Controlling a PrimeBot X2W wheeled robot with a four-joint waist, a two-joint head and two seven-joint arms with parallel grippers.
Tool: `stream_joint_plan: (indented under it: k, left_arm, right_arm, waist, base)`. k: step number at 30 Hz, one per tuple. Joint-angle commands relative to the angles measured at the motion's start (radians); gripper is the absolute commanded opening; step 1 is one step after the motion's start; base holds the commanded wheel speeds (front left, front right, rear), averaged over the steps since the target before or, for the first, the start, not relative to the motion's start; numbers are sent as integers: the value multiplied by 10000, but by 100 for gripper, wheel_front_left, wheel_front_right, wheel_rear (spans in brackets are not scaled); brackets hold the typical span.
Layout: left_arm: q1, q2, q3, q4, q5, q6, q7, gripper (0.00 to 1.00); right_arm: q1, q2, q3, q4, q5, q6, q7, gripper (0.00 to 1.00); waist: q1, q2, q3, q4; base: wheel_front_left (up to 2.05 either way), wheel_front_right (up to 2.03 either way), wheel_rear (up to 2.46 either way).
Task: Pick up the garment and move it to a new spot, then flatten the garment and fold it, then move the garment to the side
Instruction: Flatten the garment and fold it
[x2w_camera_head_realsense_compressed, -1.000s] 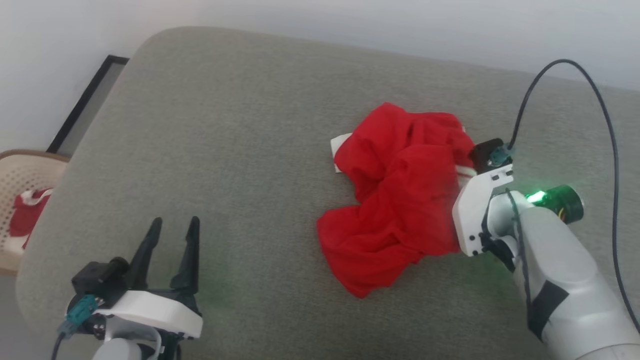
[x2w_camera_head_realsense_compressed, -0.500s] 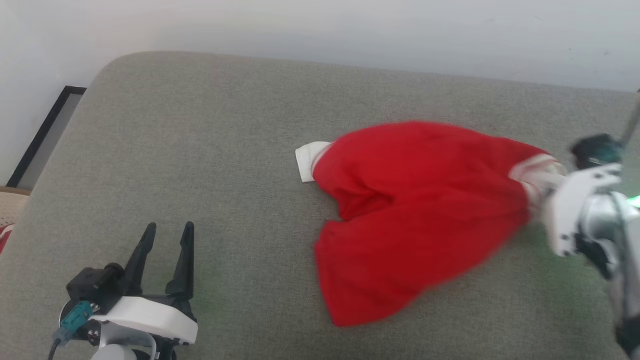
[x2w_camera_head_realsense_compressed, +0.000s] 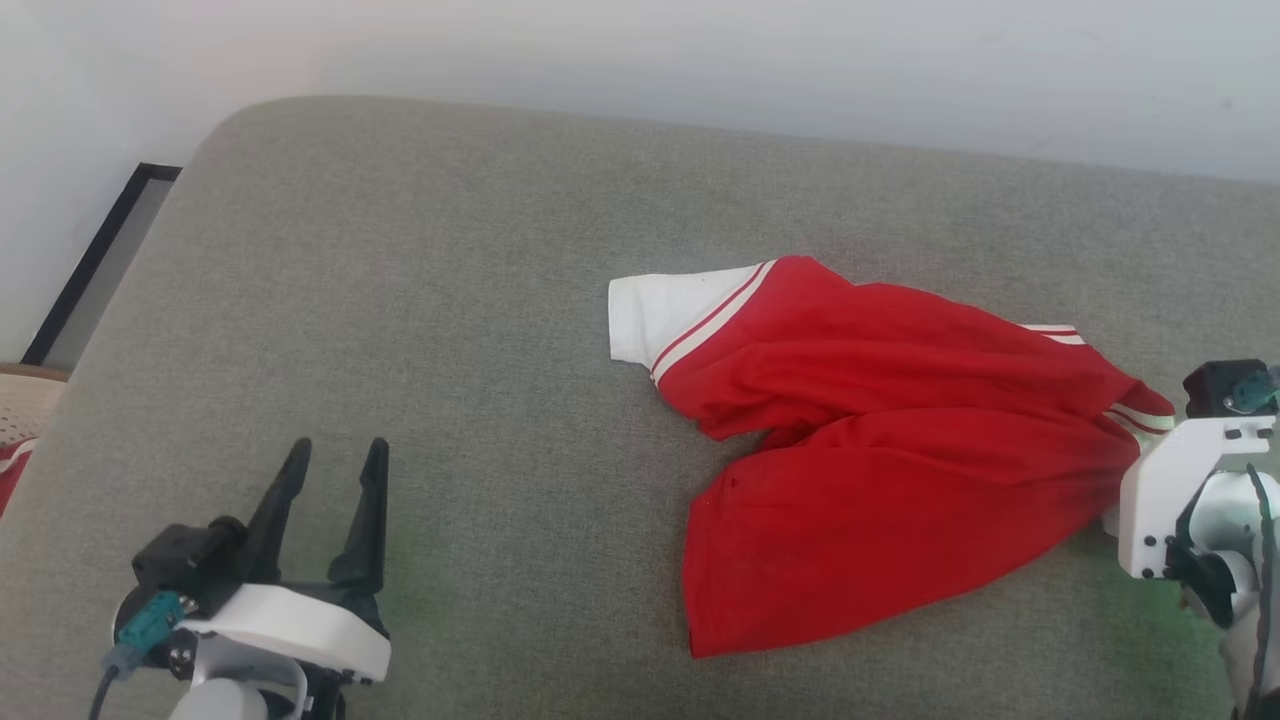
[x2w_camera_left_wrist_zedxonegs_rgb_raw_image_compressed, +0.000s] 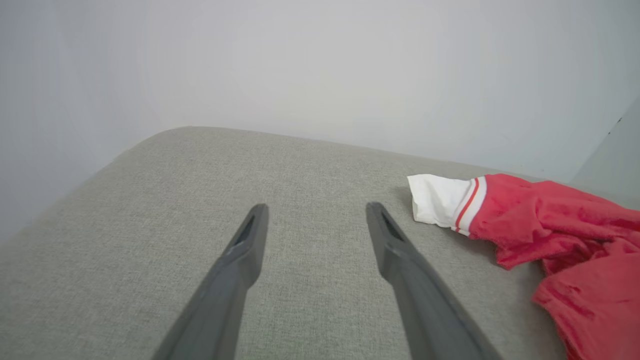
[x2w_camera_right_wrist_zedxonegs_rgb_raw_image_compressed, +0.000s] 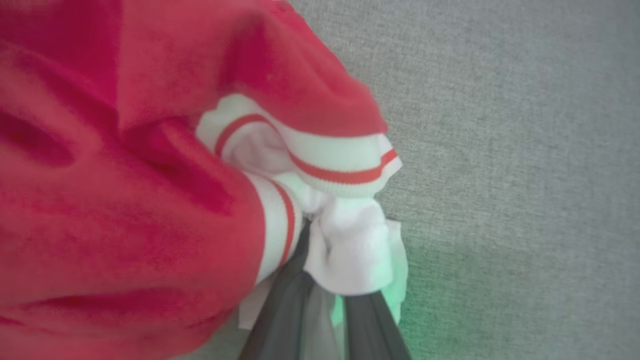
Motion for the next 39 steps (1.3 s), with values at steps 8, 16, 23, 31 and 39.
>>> stream_joint_plan:
  k: [8, 16, 23, 31, 39]
  left_arm:
    - [-158, 227, 139, 100, -113, -23, -48, 100]
    - [-328, 665, -52, 200, -416, -22, -48, 100]
    - [-746, 1226, -346, 395, -839, -22, -49, 100]
    - [-1371, 1870, -1061, 751, -1399, -22, -48, 100]
    - [-2223, 2804, -2240, 1326, -2316, -22, 63, 100]
  right_arm:
    - [-182, 320, 265, -5, 159, -4, 76, 100]
    - [-9, 409, 458, -1439, 340, -6, -395, 100]
    - [404, 972, 172, -2813, 135, -7, -1485, 100]
    - [930, 1857, -203, -3916, -513, -6, -3077, 100]
    - [1356, 2534, -527, -4471, -1200, -6, -4982, 100]
  waist:
    - [0, 0, -18, -280]
    - [0, 0, -95, -849]
    - [0, 0, -104, -1407]
    - [0, 0, -67, -2057]
    - [0, 0, -9, -2793]
  base:
    - [0, 0, 0]
    - [0, 0, 0]
    - [0, 0, 0]
    - [0, 0, 0]
    - [0, 0, 0]
